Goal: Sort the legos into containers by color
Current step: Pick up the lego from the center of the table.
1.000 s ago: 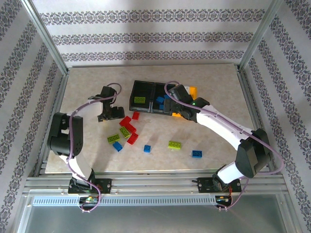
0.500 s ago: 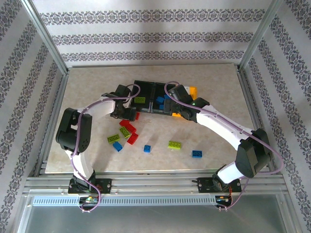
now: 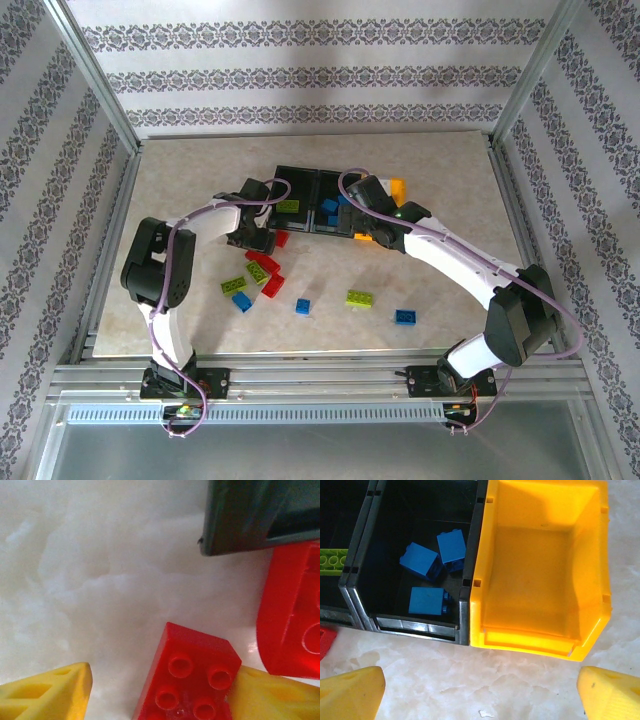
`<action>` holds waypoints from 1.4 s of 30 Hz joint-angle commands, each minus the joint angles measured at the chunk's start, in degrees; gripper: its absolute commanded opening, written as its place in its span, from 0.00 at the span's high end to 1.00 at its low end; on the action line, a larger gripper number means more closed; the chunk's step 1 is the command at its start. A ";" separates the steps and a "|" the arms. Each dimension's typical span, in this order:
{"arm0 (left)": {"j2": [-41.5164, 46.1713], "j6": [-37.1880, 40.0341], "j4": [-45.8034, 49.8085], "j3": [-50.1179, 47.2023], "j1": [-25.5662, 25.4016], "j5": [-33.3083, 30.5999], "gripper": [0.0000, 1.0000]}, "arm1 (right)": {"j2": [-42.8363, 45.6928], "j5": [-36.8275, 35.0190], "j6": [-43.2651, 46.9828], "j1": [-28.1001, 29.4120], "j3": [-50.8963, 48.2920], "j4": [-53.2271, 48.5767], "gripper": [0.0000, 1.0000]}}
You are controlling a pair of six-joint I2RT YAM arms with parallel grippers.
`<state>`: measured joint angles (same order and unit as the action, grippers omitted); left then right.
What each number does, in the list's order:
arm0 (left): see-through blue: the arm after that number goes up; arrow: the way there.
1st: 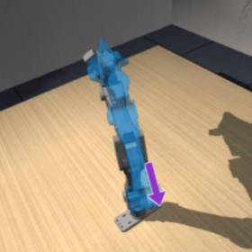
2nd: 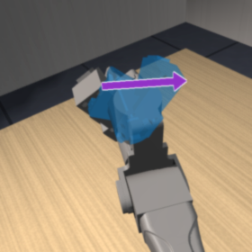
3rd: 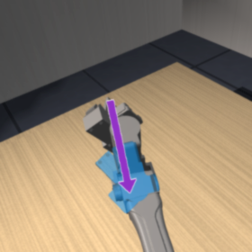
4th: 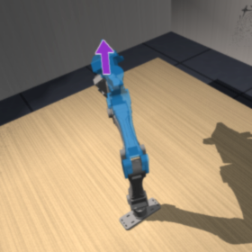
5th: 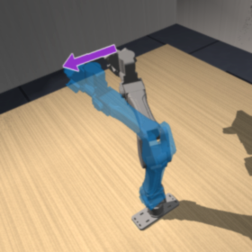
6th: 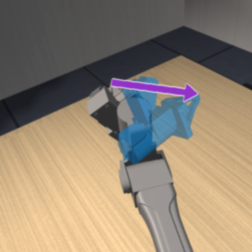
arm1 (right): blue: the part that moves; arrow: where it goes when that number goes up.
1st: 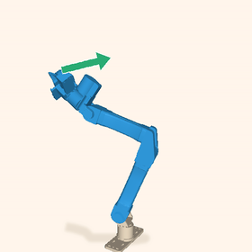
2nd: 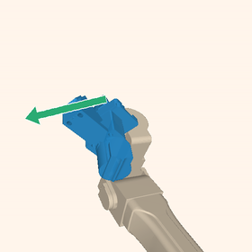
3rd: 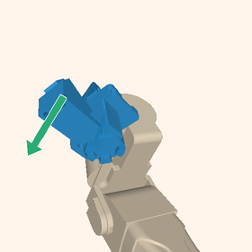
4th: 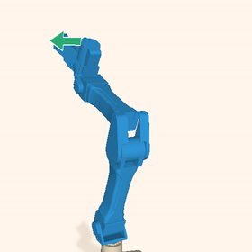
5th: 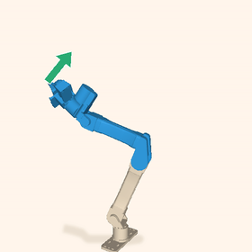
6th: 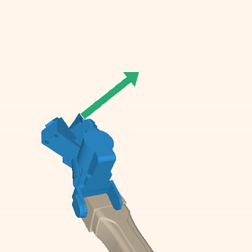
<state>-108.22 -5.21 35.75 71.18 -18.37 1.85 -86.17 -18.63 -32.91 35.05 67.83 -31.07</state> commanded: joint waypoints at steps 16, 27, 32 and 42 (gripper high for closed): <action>-0.56 -5.20 1.11 -1.63 2.36 -1.13 0.52 | 1.62 -1.71 -0.84 0.25 -0.95 -0.83 0.02; 0.62 -10.93 -1.04 -4.35 2.34 1.78 0.70 | 1.46 -1.60 -0.76 0.27 -0.48 -0.90 0.02; 5.55 -13.73 -2.37 -4.90 2.23 3.70 0.76 | 2.38 -2.45 -1.36 0.30 -1.10 -0.68 0.02; 13.21 -23.35 -13.17 -7.17 -2.39 15.97 0.76 | 5.81 -5.31 -3.48 0.22 -3.29 -0.22 0.02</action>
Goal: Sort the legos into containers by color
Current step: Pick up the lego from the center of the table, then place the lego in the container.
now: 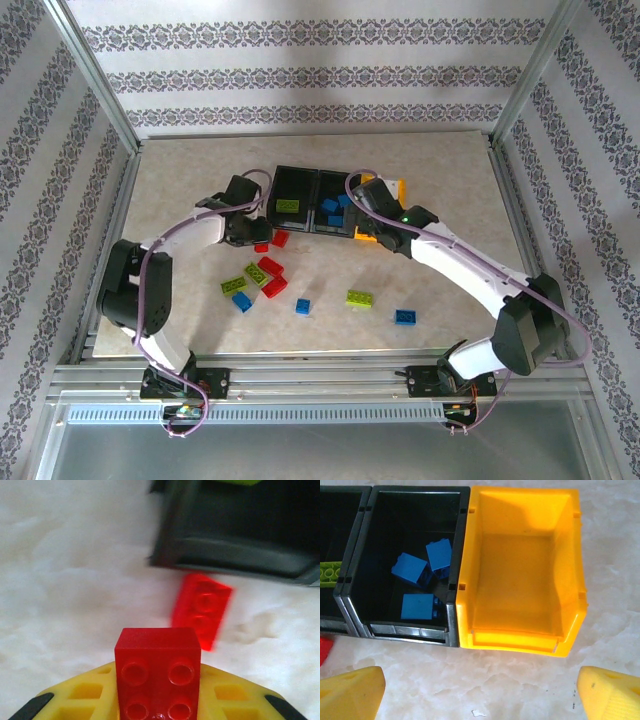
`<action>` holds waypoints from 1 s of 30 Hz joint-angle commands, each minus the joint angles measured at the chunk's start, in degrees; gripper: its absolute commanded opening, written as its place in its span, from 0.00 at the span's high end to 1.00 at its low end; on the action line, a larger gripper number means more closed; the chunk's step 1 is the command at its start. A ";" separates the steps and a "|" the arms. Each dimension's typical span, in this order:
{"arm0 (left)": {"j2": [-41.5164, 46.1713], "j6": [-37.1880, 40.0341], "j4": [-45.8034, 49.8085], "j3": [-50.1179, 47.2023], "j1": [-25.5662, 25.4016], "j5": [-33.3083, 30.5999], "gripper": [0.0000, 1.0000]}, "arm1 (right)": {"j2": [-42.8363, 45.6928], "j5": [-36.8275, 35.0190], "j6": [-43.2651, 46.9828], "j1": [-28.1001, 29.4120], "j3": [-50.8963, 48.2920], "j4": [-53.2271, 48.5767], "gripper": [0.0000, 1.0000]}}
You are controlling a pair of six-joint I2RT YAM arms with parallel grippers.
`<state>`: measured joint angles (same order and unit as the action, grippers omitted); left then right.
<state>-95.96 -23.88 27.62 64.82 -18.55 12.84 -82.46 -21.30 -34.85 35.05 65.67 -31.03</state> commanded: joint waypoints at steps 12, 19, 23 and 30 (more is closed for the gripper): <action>-5.90 -9.62 -15.78 10.89 -14.43 4.24 0.76 | 13.26 -12.36 -5.08 -0.32 -8.73 0.10 0.02; -17.55 -8.24 -14.35 26.61 -18.47 0.56 0.76 | 23.57 -16.98 -6.19 -0.93 -14.99 -0.07 0.02; -24.55 -7.13 -11.29 37.08 -19.74 0.30 0.75 | 27.32 -17.57 -6.05 -1.69 -16.82 -0.43 0.02; -35.90 -4.90 -4.67 54.22 -21.79 0.24 0.75 | 28.62 -17.45 -5.58 -2.46 -17.51 -0.53 0.02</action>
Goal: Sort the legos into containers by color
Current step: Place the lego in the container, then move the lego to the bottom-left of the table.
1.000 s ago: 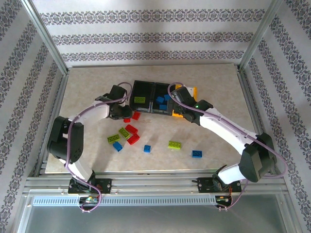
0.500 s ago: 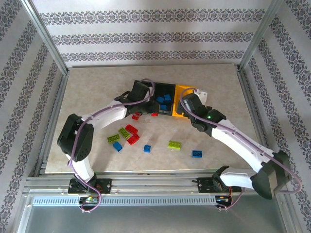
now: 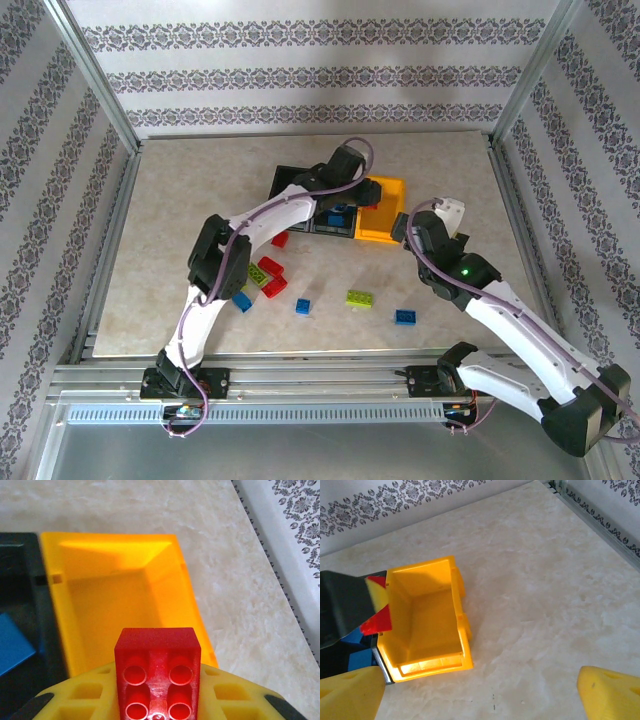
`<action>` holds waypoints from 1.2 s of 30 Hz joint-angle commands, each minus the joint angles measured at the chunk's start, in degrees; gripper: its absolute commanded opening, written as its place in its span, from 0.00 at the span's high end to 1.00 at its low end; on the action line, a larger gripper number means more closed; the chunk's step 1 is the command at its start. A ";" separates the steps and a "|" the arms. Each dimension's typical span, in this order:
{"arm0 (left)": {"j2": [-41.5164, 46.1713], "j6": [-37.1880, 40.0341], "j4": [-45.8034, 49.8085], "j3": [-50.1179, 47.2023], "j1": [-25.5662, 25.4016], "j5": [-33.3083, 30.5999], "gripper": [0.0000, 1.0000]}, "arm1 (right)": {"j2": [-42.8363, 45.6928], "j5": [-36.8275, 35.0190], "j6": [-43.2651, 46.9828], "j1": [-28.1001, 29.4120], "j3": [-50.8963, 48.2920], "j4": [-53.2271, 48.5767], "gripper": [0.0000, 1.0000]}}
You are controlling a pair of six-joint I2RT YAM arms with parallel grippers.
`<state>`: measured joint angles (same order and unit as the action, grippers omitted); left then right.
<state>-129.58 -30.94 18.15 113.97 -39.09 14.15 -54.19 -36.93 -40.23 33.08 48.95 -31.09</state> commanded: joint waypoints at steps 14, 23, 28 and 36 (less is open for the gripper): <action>-8.76 3.46 9.18 14.32 -1.60 -3.25 0.53 | -1.95 -0.27 -0.20 -0.85 -0.35 0.59 0.02; -6.81 3.80 11.09 15.96 -1.60 -3.70 0.44 | -2.16 0.34 -0.51 -0.92 -0.25 0.42 0.02; -0.19 3.65 8.78 9.59 -1.60 -7.00 0.39 | -2.33 1.01 -0.97 -0.90 -0.43 0.16 0.02; 18.25 2.99 -1.08 -13.72 -1.30 -15.47 0.24 | -3.02 2.46 -2.04 -0.98 -0.87 -0.20 0.02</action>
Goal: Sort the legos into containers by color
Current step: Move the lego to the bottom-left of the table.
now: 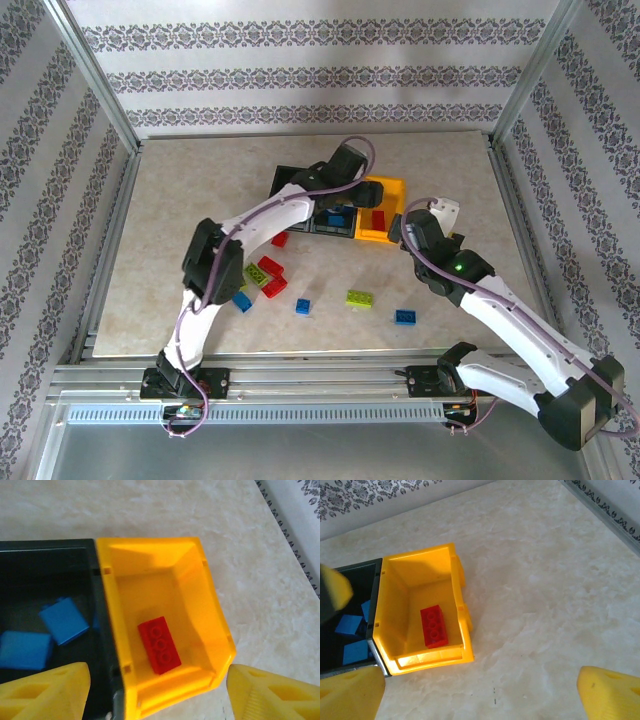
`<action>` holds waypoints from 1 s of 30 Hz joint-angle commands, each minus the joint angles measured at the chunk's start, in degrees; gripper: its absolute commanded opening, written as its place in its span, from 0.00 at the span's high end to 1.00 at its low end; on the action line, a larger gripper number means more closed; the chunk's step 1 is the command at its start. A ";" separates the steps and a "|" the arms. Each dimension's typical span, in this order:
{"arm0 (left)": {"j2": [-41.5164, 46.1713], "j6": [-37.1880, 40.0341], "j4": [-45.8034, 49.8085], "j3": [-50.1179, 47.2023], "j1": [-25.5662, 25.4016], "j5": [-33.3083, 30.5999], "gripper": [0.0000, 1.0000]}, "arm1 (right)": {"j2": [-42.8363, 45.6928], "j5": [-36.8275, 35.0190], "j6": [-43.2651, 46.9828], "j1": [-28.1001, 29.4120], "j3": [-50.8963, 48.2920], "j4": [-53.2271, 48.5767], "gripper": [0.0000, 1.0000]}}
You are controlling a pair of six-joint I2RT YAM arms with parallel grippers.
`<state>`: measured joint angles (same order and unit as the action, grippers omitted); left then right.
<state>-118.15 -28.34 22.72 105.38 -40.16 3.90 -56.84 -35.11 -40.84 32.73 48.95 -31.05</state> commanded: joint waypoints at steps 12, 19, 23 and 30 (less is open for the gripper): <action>32.26 -4.62 -5.11 -37.92 4.04 -18.26 0.04 | -2.39 3.62 -4.82 1.47 -2.32 -2.34 0.02; 42.24 -12.03 8.08 -48.12 8.10 -20.17 0.00 | -5.30 5.50 -6.26 3.00 -2.15 -3.06 0.02; 46.42 -16.72 14.99 -51.79 10.22 -20.05 0.00 | -7.75 6.35 -7.12 4.48 -1.50 -3.19 0.02; 50.47 -19.21 19.49 -59.74 15.27 -13.00 0.03 | -12.24 8.32 -9.78 6.49 -0.96 -2.97 0.02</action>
<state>-68.71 -44.73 36.62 47.83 -26.52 -12.03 -67.81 -27.77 -48.40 38.17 47.27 -33.04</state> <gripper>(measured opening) 0.973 0.984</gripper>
